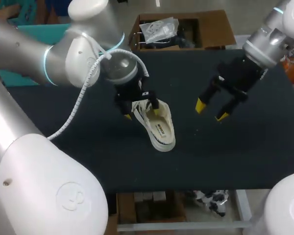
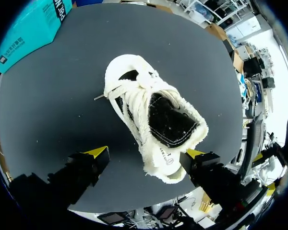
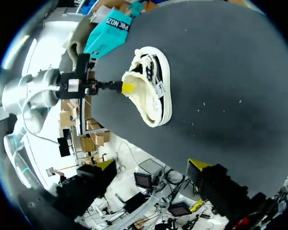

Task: Open the shoe tongue, take the insole out of the shoe, put the insole back into the shoe, and pack the shoe into the shoebox

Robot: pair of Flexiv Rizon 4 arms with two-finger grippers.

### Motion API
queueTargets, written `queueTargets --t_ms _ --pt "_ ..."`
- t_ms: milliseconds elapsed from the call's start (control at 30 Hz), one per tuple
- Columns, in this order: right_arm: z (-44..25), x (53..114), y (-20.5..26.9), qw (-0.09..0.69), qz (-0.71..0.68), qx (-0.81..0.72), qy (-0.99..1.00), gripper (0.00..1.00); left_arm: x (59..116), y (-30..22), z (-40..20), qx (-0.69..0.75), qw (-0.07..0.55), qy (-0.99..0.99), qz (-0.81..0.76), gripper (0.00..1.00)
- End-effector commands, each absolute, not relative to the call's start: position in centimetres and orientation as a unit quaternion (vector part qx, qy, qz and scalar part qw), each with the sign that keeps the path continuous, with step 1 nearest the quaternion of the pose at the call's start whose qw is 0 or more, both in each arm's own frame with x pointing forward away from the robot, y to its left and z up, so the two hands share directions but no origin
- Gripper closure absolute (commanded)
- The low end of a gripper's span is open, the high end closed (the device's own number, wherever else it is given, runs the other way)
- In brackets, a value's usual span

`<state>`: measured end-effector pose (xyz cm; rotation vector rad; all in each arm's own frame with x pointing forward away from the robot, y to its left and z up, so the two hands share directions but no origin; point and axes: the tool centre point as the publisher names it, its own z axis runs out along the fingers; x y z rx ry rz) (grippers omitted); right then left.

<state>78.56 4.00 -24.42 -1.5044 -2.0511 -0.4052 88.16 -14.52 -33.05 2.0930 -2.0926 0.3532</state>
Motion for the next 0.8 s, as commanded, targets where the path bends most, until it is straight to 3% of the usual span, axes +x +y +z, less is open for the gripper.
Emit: queueTargets --t_ms 33,233,267,333,400,533,733,800 --pt "-24.1 78.3 4.3 0.185 -0.105 -0.450 -0.867 0.00 88.4 -15.5 -33.5 0.766 0.059 -0.639 -0.047 0.00" --pt "-24.6 78.1 3.0 0.165 -0.118 -0.418 -0.886 0.00 87.8 -15.8 -33.2 0.776 0.033 -0.628 -0.050 0.04" --pt "-24.7 78.1 2.9 0.164 -0.119 -0.414 -0.888 0.00 87.9 -15.9 -33.2 0.778 0.027 -0.625 -0.054 0.08" --pt "-24.9 78.0 2.7 0.161 -0.122 -0.405 -0.892 0.00 88.1 -16.1 -33.4 0.781 0.026 -0.622 -0.058 0.37" --pt "-25.0 77.9 2.5 0.158 -0.125 -0.402 -0.893 0.00 88.2 -16.2 -33.7 0.784 0.018 -0.618 -0.065 0.47" --pt "-25.2 77.6 2.1 0.158 -0.134 -0.396 -0.895 0.00 87.9 -16.4 -34.1 0.781 0.011 -0.620 -0.070 0.59" --pt "-25.4 77.3 2.0 0.151 -0.130 -0.385 -0.901 0.00 87.6 -16.3 -34.8 0.790 -0.005 -0.609 -0.073 0.63" --pt "-25.3 77.2 1.9 0.149 -0.129 -0.379 -0.904 0.00 87.7 -16.2 -35.0 0.795 -0.013 -0.603 -0.069 1.00"
